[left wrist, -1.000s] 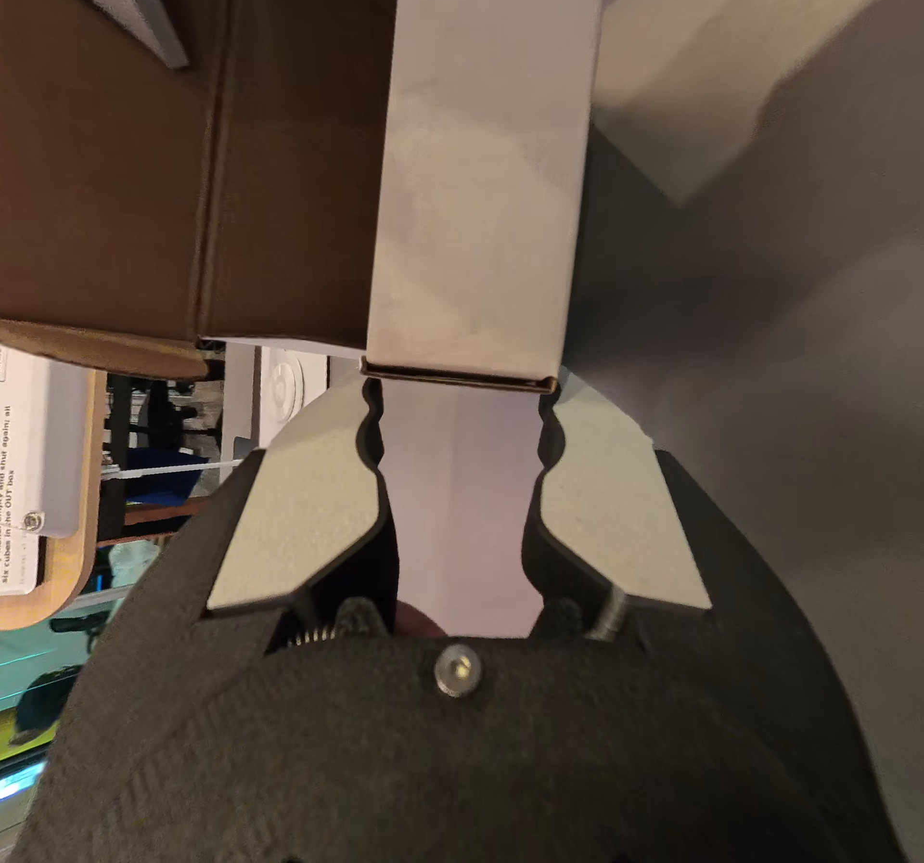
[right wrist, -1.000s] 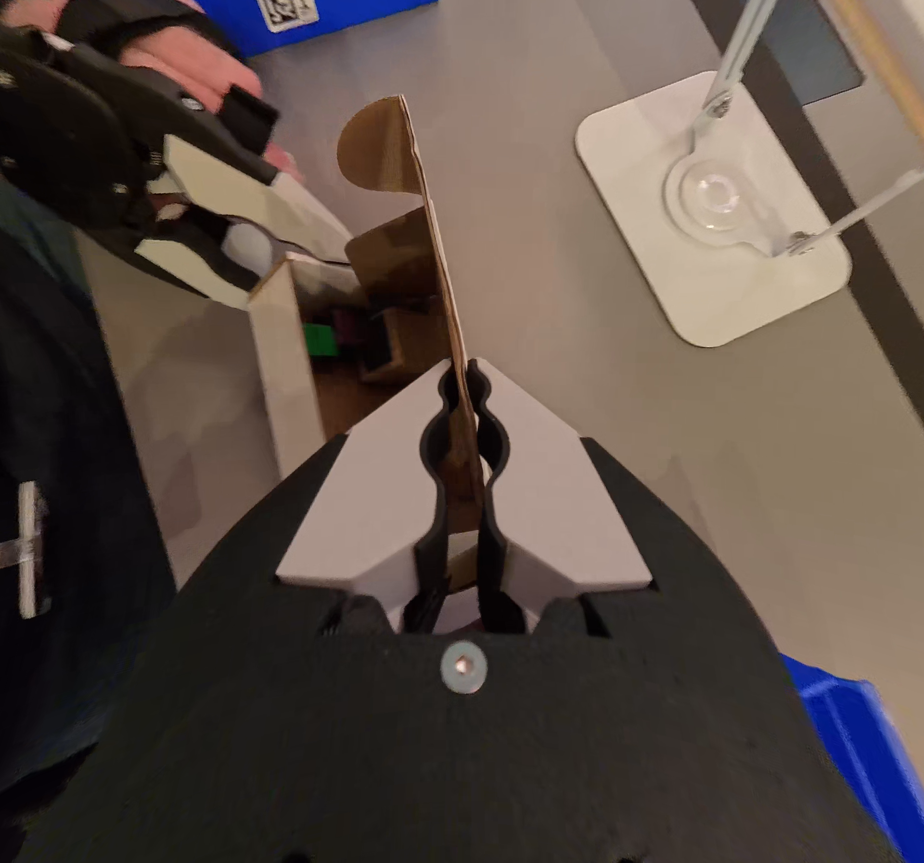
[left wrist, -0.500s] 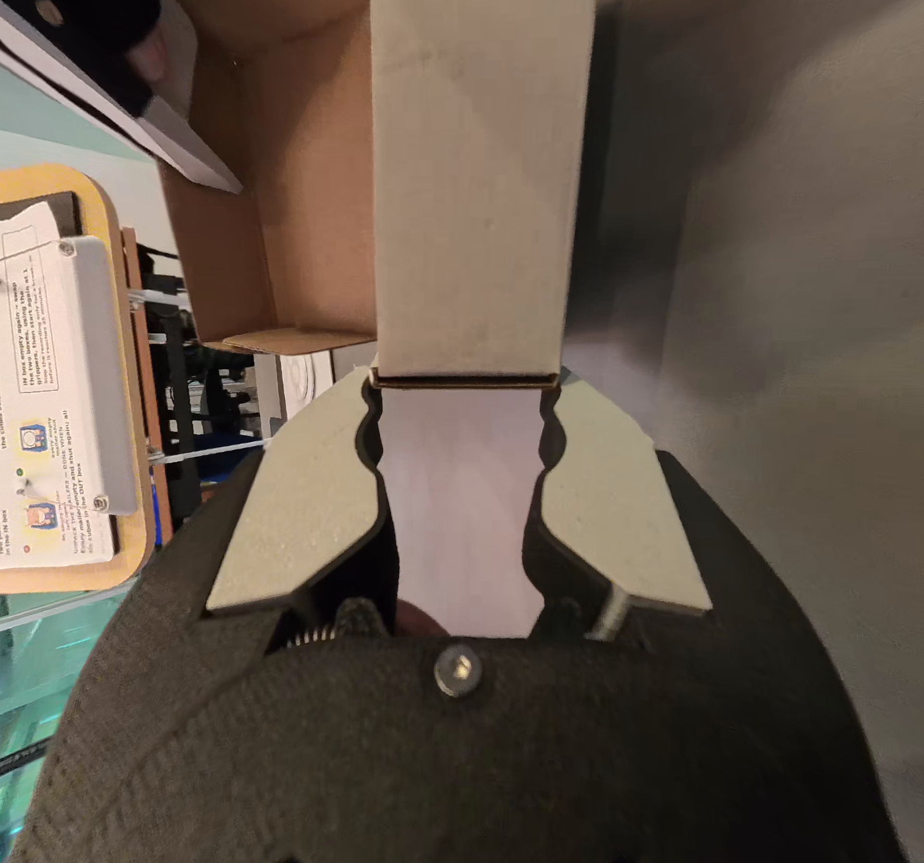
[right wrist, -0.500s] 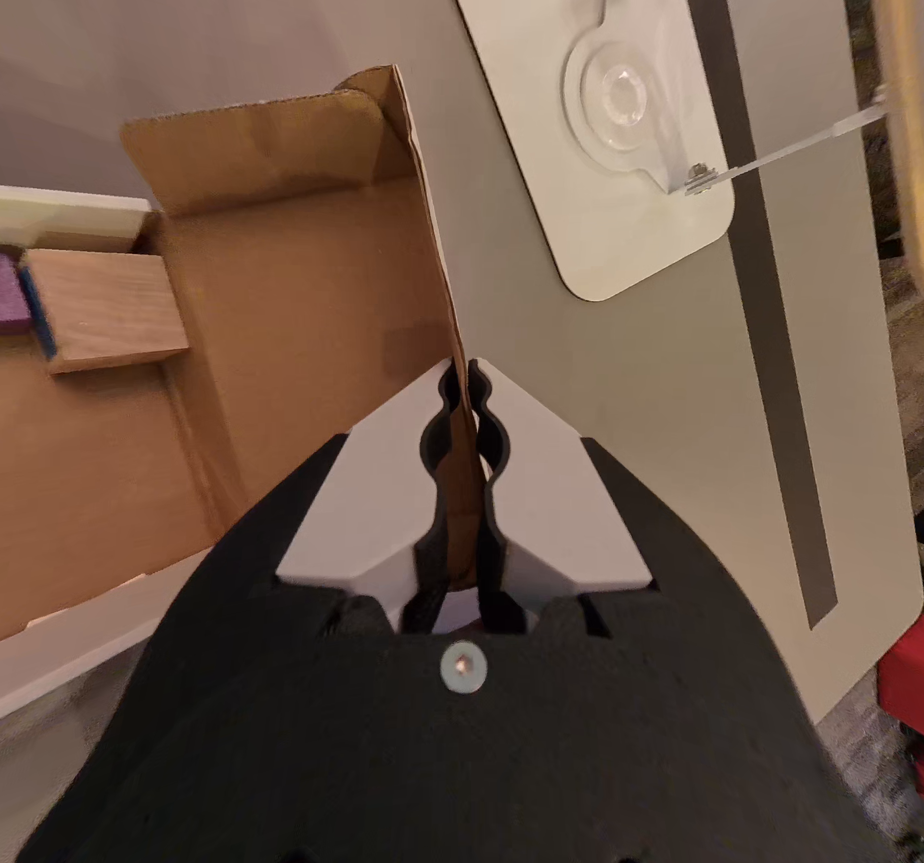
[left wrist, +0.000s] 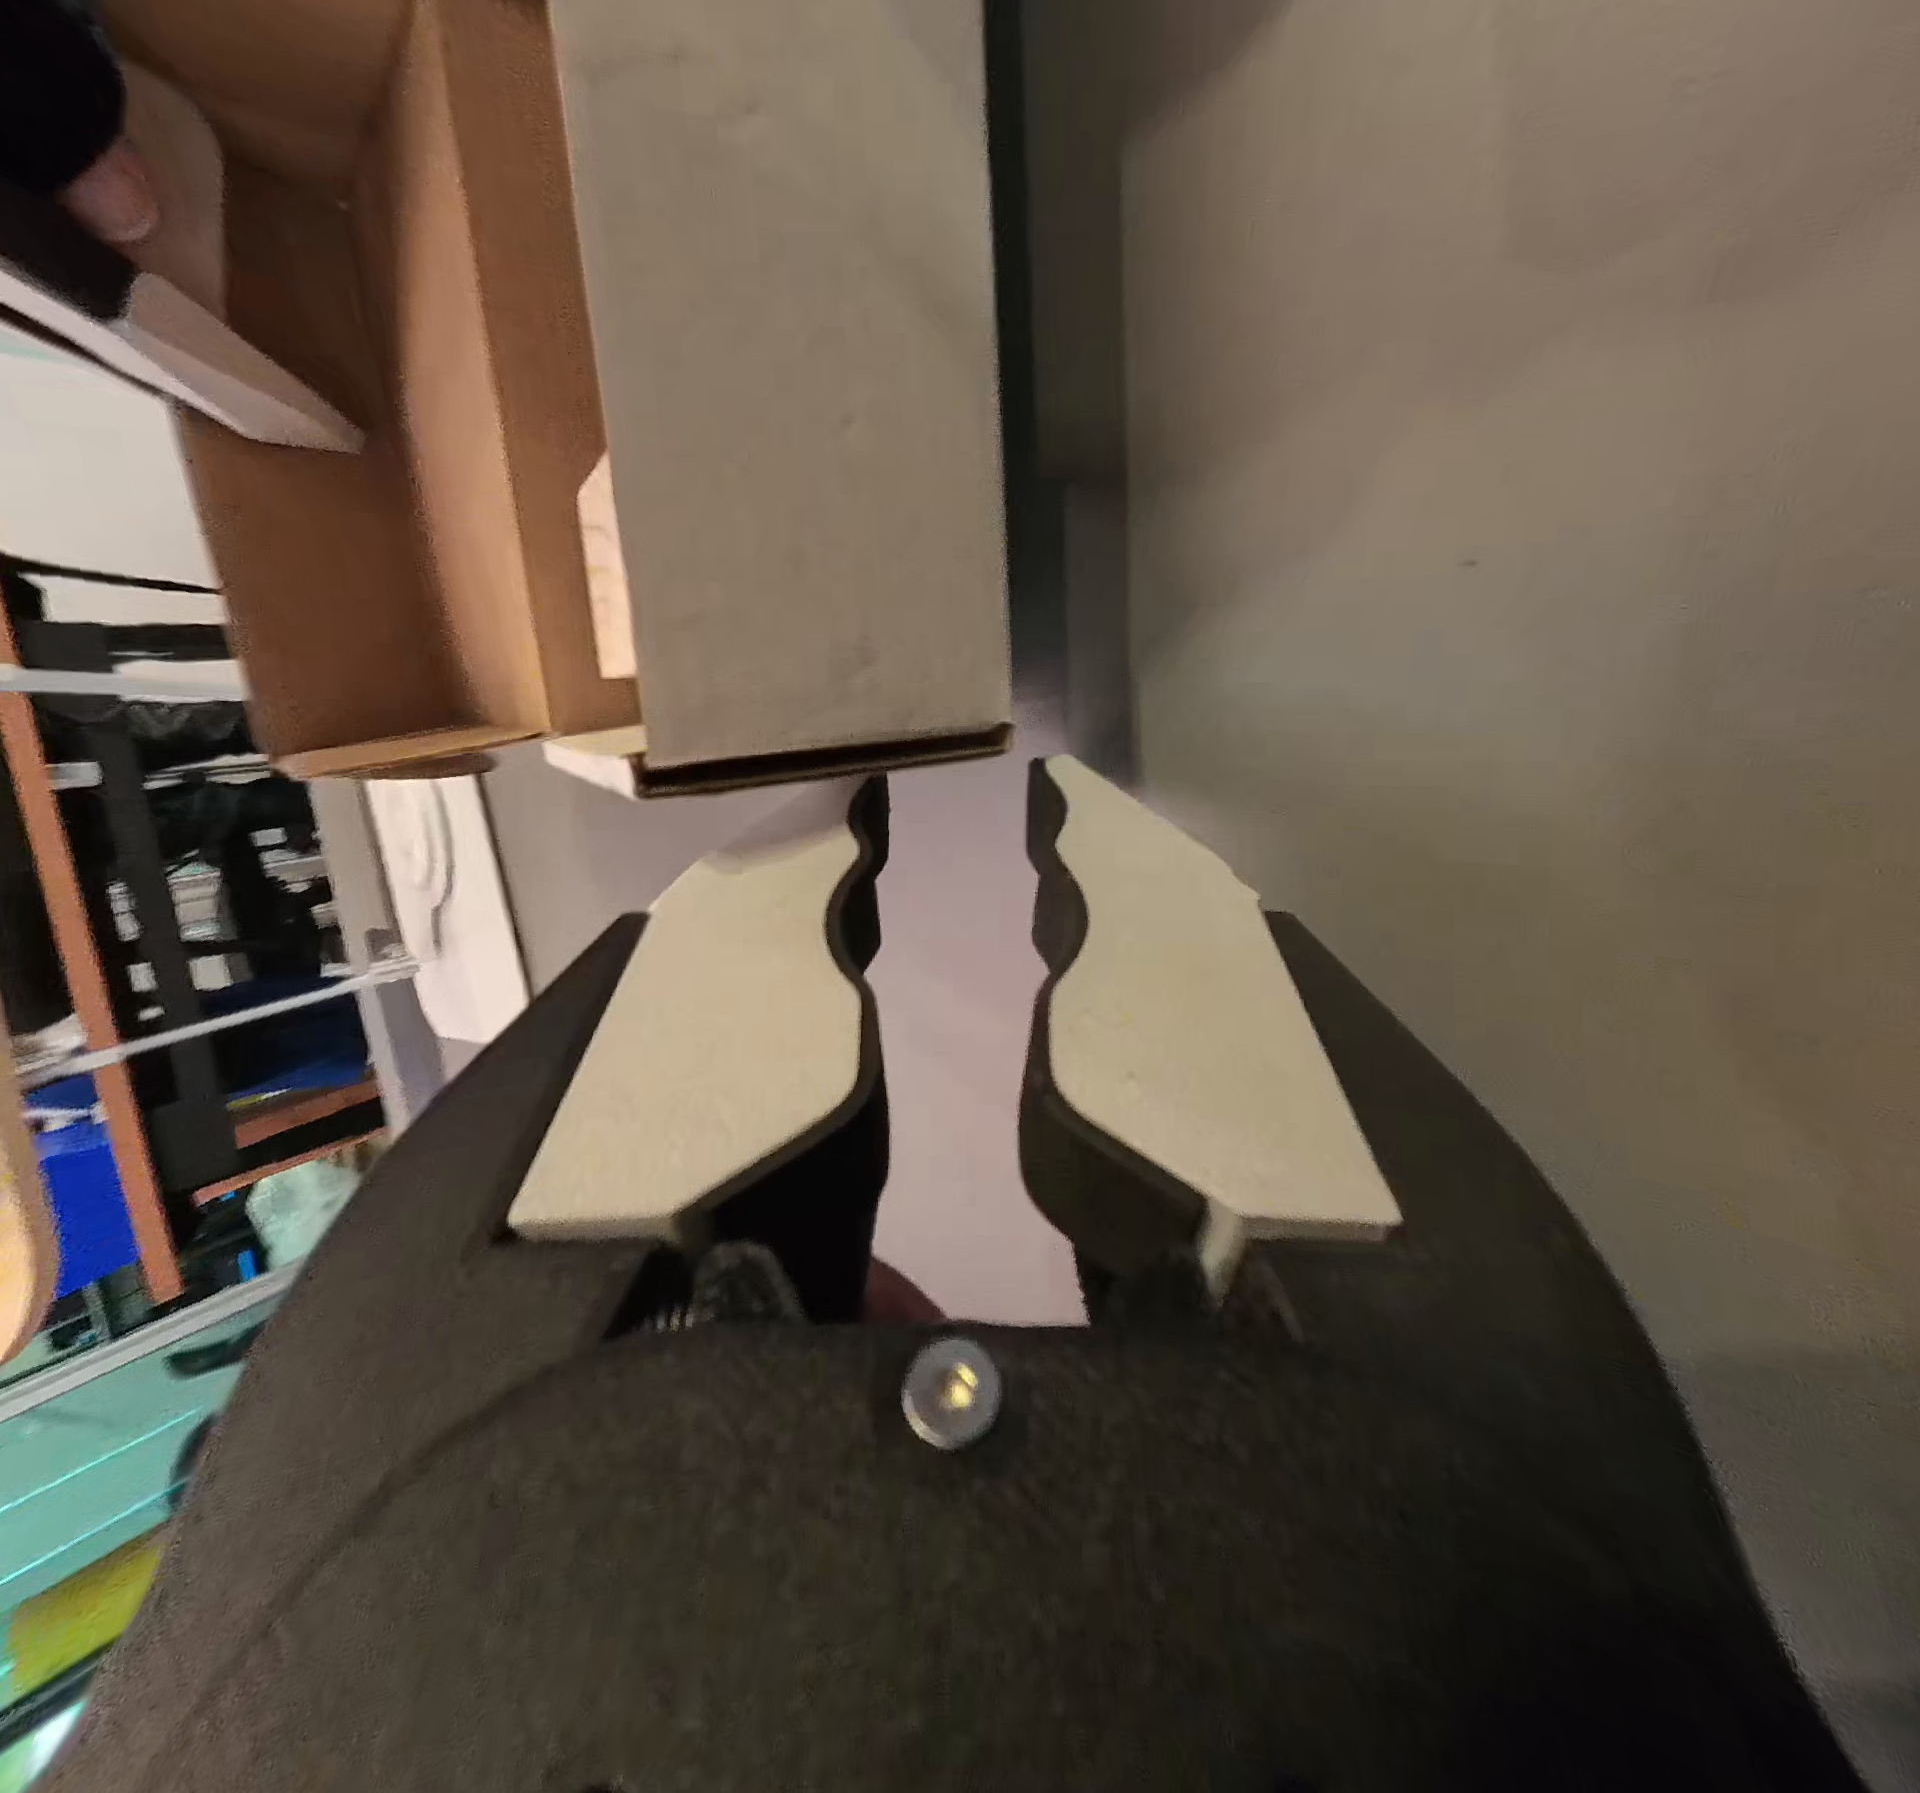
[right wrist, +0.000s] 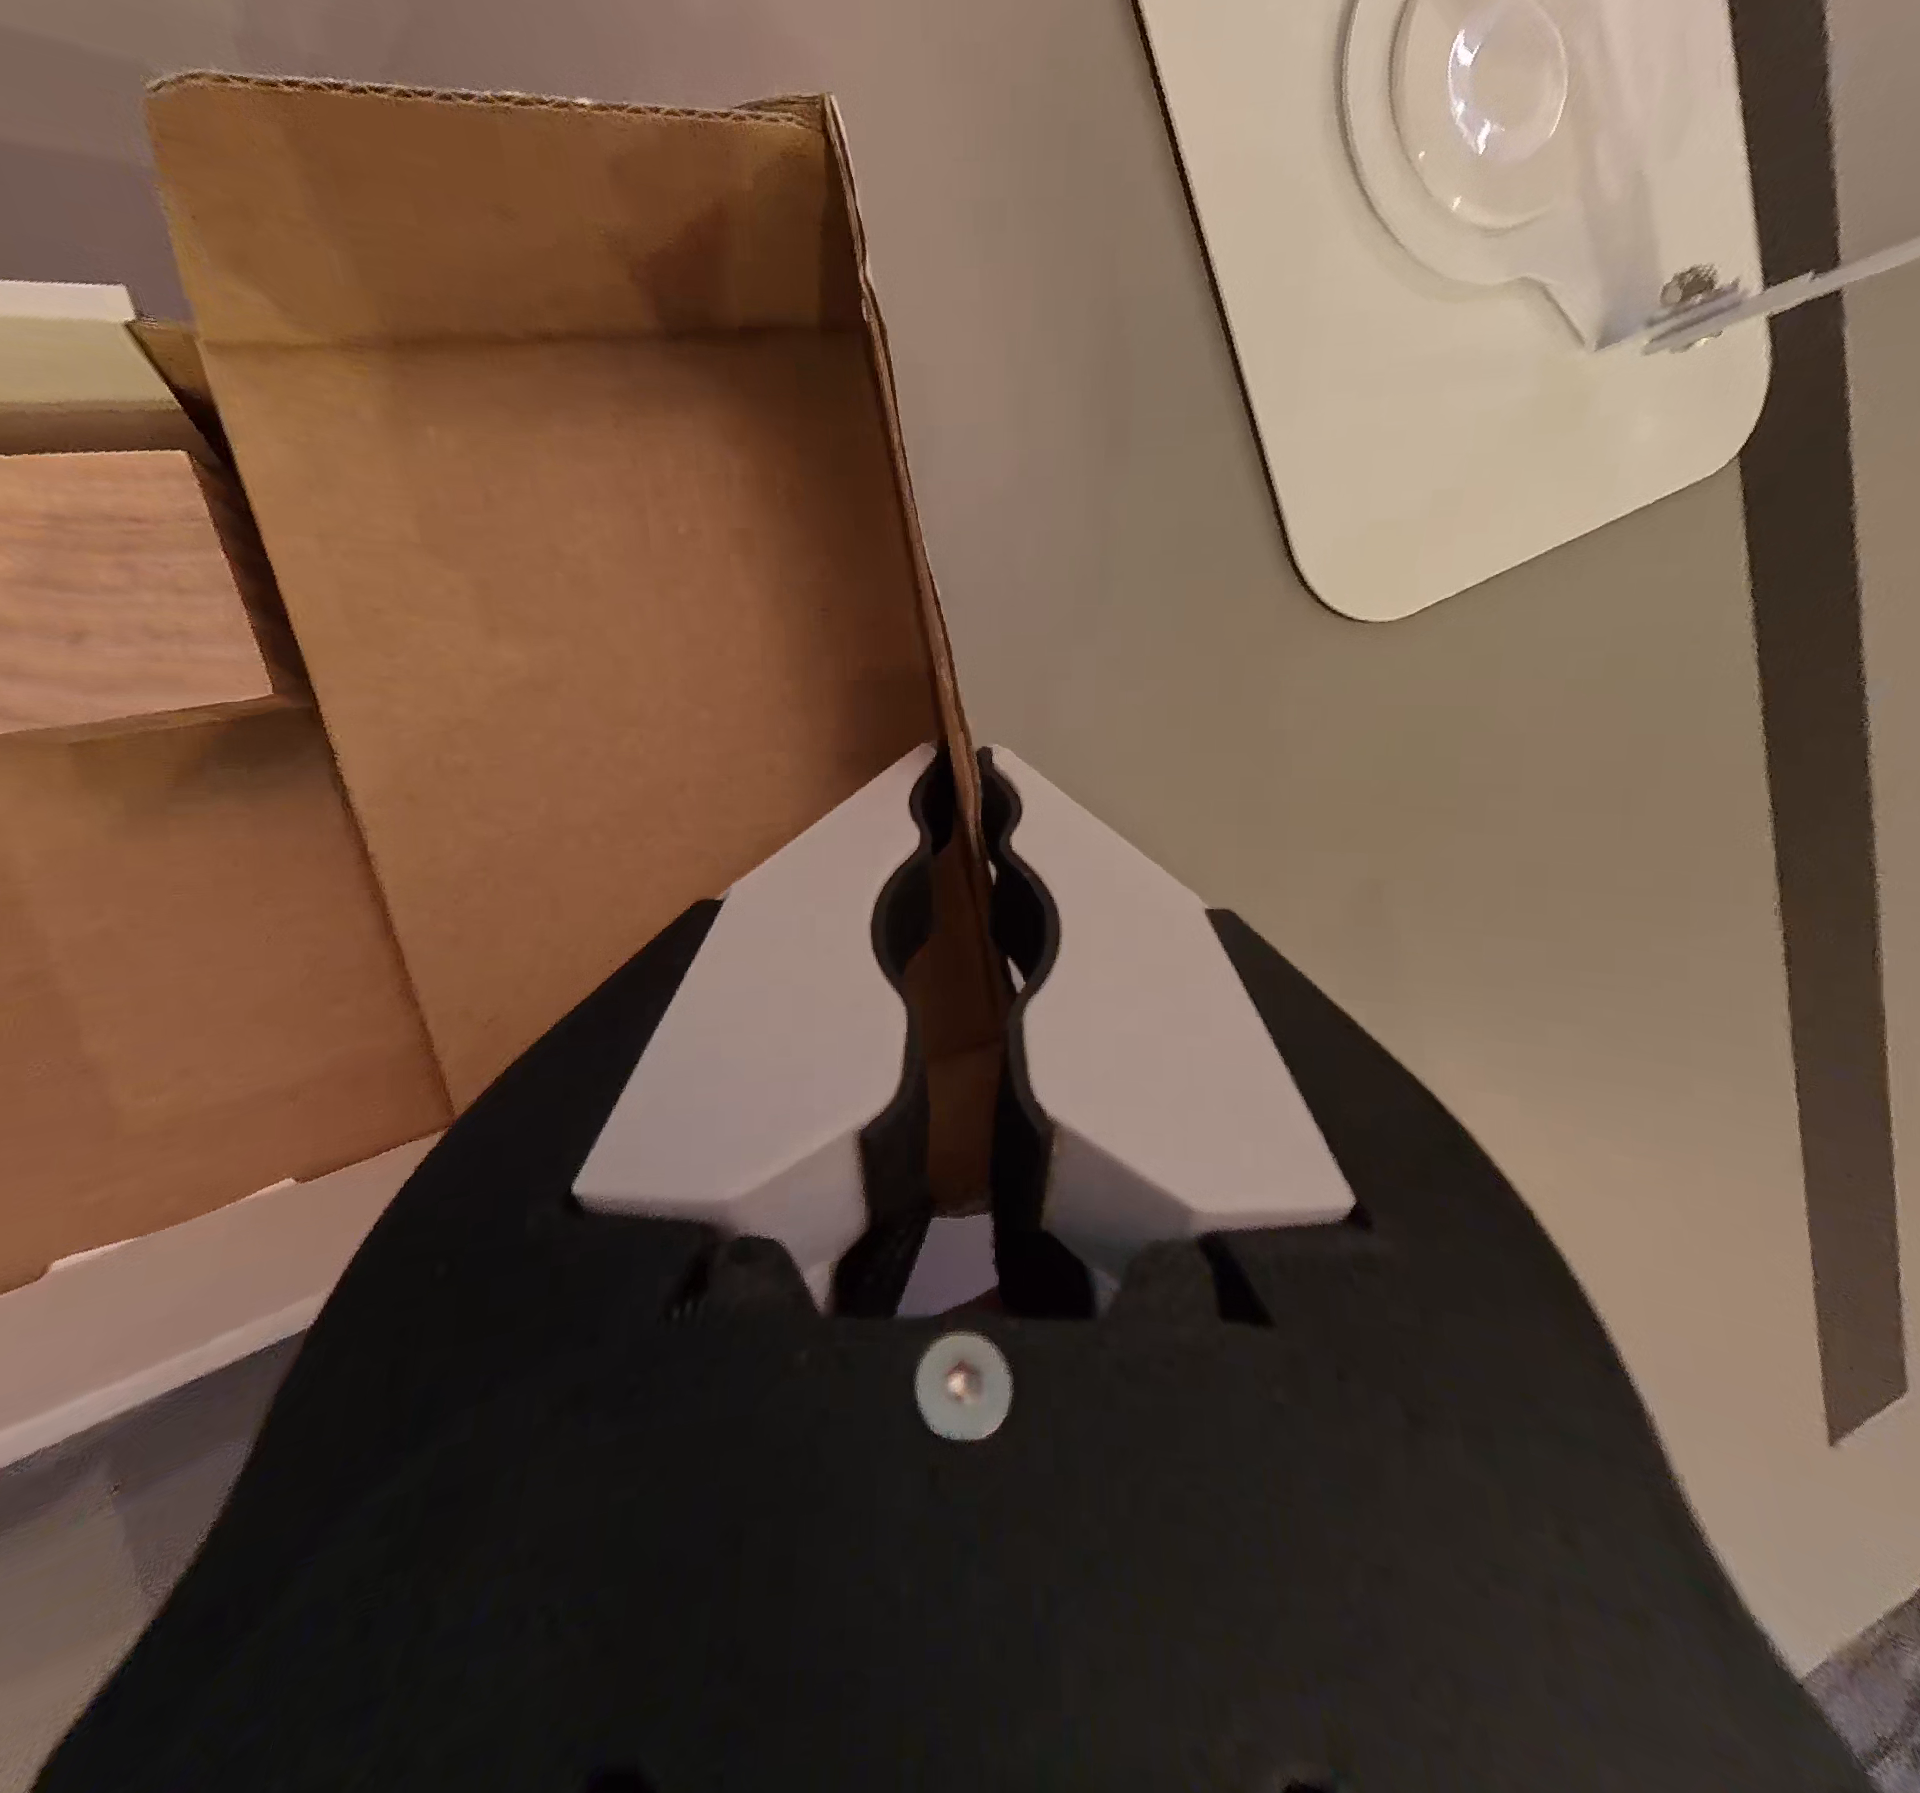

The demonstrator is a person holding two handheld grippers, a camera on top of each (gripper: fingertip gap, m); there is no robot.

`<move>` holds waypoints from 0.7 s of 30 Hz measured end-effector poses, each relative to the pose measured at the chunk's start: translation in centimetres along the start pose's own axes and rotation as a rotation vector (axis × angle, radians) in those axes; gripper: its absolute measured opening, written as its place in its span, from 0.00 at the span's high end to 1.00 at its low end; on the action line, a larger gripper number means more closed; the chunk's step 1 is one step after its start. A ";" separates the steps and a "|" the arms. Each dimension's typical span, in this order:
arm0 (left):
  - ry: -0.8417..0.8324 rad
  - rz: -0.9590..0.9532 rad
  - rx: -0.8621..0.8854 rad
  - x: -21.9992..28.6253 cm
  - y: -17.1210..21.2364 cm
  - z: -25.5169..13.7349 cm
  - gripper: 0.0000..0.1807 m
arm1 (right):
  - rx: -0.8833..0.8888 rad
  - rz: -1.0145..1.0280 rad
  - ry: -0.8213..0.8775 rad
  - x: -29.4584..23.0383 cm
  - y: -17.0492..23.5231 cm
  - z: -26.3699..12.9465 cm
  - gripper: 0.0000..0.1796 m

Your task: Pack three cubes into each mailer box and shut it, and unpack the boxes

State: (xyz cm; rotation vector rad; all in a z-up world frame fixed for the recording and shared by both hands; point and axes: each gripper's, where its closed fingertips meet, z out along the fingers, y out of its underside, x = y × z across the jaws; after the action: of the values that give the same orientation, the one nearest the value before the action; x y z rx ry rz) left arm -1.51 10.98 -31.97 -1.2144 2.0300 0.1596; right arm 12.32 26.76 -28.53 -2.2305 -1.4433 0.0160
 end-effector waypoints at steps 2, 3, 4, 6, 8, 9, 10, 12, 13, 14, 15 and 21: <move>0.024 -0.016 0.014 0.1 0.1 -0.4 0.86 | 0.019 -0.039 0.027 0.1 -0.4 -0.7 1.00; 0.028 -0.047 0.030 -0.2 0.1 -0.8 0.86 | 0.034 -0.066 0.038 0.0 -0.7 -1.0 1.00; 0.045 -0.088 0.058 -0.4 -0.1 -1.1 0.85 | 0.050 -0.097 0.048 -0.1 -1.0 -1.2 1.00; 0.072 -0.113 0.077 -0.3 -0.1 -1.6 0.84 | 0.056 -0.133 0.068 -0.3 -1.2 -1.5 1.00; 0.074 -0.133 0.083 -0.3 0.1 -1.9 0.82 | 0.079 -0.158 0.072 -0.7 -1.7 -1.8 1.00; 0.073 -0.155 0.103 -0.5 -0.2 -2.1 0.81 | 0.082 -0.159 0.064 -0.9 -1.8 -1.9 1.00; 0.072 -0.175 0.127 -0.7 -0.6 -2.5 0.80 | 0.082 -0.166 0.065 -1.0 -1.8 -1.9 1.00; 0.054 -0.196 0.163 -1.3 -1.5 -2.9 0.80 | 0.082 -0.178 0.073 -1.1 -1.9 -2.0 1.00; 0.058 -0.198 0.181 -1.4 -2.0 -3.1 0.79 | 0.083 -0.173 0.064 -1.3 -1.9 -2.0 1.00; 0.069 -0.195 0.195 -1.3 -2.5 -3.2 0.79 | 0.087 -0.164 0.051 -1.5 -2.0 -2.0 0.99; 0.079 -0.192 0.208 -1.1 -3.1 -3.2 0.79 | 0.087 -0.155 0.039 -1.6 -2.0 -1.8 0.99; 0.135 -0.180 0.229 -0.2 -4.2 -2.8 0.79 | 0.079 -0.110 0.023 -1.5 -1.7 -1.5 0.96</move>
State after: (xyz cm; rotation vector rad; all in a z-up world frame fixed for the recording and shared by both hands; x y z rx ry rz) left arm 0.39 7.56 -28.83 -1.2814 1.9761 -0.2411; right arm 10.61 25.47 -26.87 -2.0787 -1.5243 0.0108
